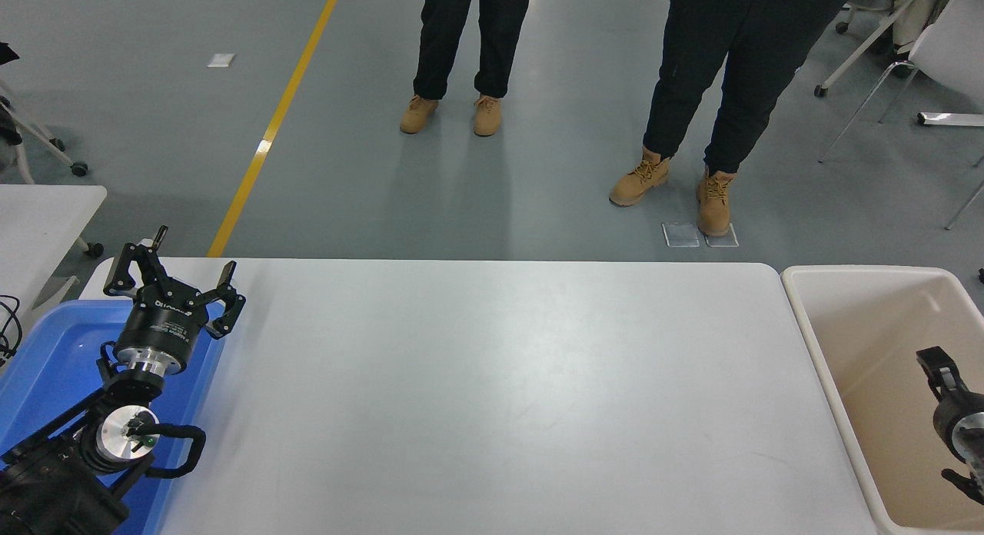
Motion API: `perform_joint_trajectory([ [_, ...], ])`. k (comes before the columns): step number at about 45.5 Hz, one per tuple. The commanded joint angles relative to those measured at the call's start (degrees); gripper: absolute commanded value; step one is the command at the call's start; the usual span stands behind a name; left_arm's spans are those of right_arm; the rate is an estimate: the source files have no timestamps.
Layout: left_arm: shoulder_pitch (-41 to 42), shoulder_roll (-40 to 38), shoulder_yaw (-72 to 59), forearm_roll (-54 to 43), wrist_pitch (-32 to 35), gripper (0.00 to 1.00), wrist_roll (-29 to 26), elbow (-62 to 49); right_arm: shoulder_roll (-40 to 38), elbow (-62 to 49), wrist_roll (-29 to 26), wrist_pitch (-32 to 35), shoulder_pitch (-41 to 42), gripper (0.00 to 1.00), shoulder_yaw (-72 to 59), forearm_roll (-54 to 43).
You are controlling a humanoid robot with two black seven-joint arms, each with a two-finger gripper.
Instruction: Clean the table surface
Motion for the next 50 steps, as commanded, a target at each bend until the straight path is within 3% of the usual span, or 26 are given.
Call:
perform_joint_trajectory([
  [1,0.1,0.0,0.0,0.0,0.0,0.99,0.0,0.0,-3.5,0.4,0.2,0.2,2.5,0.98,0.1,-0.3],
  [11,0.0,0.0,0.0,0.0,0.0,0.99,0.0,0.0,-10.7,3.8,0.1,0.3,9.5,0.98,3.1,0.8],
  [25,0.0,0.0,0.0,0.0,0.0,0.99,0.0,0.0,-18.2,15.4,0.0,0.5,11.2,0.98,30.5,0.8],
  [50,0.0,0.0,0.0,0.0,0.0,0.99,0.0,0.0,-19.3,28.4,0.1,0.4,15.8,0.98,52.1,1.0],
])
